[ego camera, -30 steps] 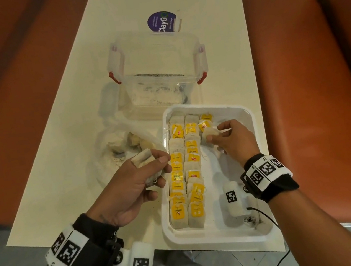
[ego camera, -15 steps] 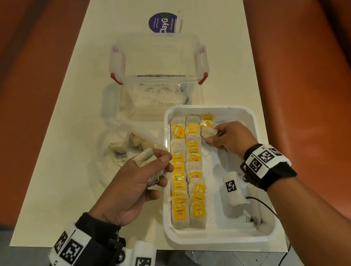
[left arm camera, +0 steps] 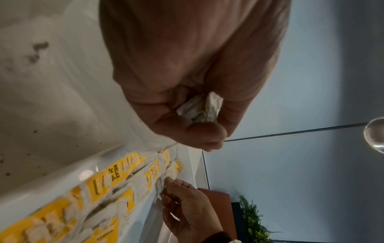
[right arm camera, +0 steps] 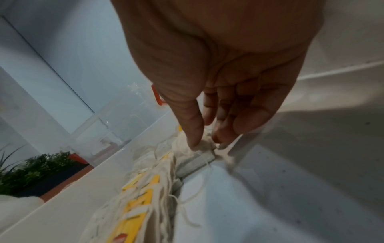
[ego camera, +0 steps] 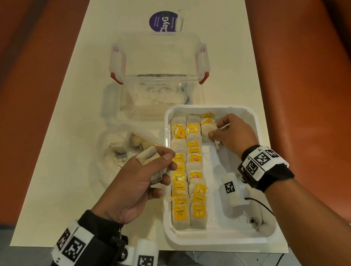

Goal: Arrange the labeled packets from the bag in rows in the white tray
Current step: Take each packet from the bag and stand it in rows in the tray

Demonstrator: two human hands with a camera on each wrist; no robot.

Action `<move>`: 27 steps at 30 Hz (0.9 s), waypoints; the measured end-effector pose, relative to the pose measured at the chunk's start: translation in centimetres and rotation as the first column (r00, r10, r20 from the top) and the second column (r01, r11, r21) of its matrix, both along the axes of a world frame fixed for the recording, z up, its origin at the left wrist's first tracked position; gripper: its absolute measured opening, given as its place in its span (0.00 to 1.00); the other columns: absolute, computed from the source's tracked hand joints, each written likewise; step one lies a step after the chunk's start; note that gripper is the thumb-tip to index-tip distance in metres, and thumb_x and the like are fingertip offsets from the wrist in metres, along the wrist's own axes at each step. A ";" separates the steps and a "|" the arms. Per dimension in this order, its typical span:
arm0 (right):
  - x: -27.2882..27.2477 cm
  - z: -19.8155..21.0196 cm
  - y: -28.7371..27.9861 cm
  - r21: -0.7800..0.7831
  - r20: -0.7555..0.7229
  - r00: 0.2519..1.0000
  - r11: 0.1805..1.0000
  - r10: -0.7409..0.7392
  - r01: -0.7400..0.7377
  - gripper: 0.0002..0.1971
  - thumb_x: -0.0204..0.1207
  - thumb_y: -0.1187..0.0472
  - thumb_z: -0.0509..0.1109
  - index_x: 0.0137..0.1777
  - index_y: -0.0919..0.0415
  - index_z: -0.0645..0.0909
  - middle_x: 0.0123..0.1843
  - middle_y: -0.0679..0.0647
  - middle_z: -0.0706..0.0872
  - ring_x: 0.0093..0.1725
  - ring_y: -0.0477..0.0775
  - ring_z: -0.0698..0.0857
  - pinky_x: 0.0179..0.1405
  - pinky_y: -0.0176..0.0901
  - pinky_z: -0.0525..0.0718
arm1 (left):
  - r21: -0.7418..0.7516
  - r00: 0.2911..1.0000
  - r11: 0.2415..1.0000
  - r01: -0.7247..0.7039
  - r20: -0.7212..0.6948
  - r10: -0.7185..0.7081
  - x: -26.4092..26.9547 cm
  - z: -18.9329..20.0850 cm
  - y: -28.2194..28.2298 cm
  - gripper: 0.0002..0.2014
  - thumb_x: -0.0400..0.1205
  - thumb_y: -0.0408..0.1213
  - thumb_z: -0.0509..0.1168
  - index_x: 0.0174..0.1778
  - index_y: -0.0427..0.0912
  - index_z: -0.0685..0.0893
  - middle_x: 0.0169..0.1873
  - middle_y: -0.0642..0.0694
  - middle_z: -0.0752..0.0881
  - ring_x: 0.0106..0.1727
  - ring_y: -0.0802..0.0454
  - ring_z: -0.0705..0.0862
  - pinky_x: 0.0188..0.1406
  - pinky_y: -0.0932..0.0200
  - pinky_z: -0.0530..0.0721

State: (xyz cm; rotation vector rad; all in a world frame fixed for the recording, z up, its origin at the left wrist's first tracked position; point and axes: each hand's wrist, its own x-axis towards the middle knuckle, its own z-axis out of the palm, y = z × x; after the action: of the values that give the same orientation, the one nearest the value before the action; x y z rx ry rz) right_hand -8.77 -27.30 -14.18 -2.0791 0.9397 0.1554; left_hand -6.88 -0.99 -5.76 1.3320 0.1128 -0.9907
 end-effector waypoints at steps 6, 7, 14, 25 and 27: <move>-1.0 2.0 1.2 0.005 0.131 0.991 1.000 0.022 -0.022 0.10 0.75 0.50 0.77 0.49 0.46 0.78 0.45 0.48 0.88 0.44 0.54 0.89 0.46 0.52 0.87 | -0.120 0.996 0.992 -0.045 -0.078 0.036 0.3 -0.3 -0.9 0.14 0.85 0.29 0.61 0.65 0.44 0.83 0.52 0.39 0.91 0.42 0.48 0.88 0.31 0.59 0.86; -1.2 2.8 1.5 0.034 0.182 0.982 0.998 0.039 -0.046 0.08 0.77 0.51 0.77 0.48 0.46 0.79 0.44 0.48 0.88 0.43 0.52 0.89 0.43 0.50 0.87 | -0.145 0.994 0.988 -0.059 -0.105 0.044 0.5 -0.4 -1.1 0.16 0.86 0.29 0.59 0.67 0.43 0.83 0.55 0.36 0.91 0.45 0.46 0.89 0.34 0.57 0.88; -4.1 7.8 4.5 0.188 0.373 0.891 0.919 0.259 -0.346 0.02 0.77 0.53 0.77 0.48 0.48 0.88 0.39 0.44 0.87 0.31 0.40 0.82 0.34 0.35 0.79 | -0.285 0.974 0.954 -0.092 -0.224 0.027 1.2 -0.8 -2.8 0.24 0.86 0.26 0.52 0.77 0.46 0.74 0.63 0.30 0.87 0.57 0.37 0.90 0.48 0.50 0.92; -4.9 8.3 4.0 0.243 0.433 0.861 0.886 0.265 -0.395 0.05 0.77 0.60 0.77 0.51 0.54 0.92 0.32 0.47 0.82 0.33 0.44 0.76 0.39 0.43 0.76 | -0.385 0.972 0.921 0.049 -0.194 -0.133 0.5 -1.4 -4.1 0.33 0.79 0.22 0.50 0.74 0.54 0.81 0.68 0.35 0.85 0.66 0.31 0.85 0.56 0.41 0.88; -5.1 8.5 3.6 0.261 0.446 0.861 0.885 0.243 -0.385 0.04 0.79 0.61 0.76 0.50 0.55 0.91 0.28 0.50 0.81 0.30 0.48 0.77 0.36 0.46 0.75 | -0.366 0.971 0.930 0.043 -0.204 -0.125 0.7 -1.4 -4.1 0.33 0.78 0.21 0.50 0.71 0.53 0.85 0.66 0.37 0.87 0.62 0.36 0.88 0.48 0.47 0.92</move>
State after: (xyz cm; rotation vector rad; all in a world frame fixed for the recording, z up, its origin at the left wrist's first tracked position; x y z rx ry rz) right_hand -13.84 -23.71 -5.64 -1.8247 0.2835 0.0520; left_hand -6.22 -5.13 -7.16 0.8929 0.0410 -1.1718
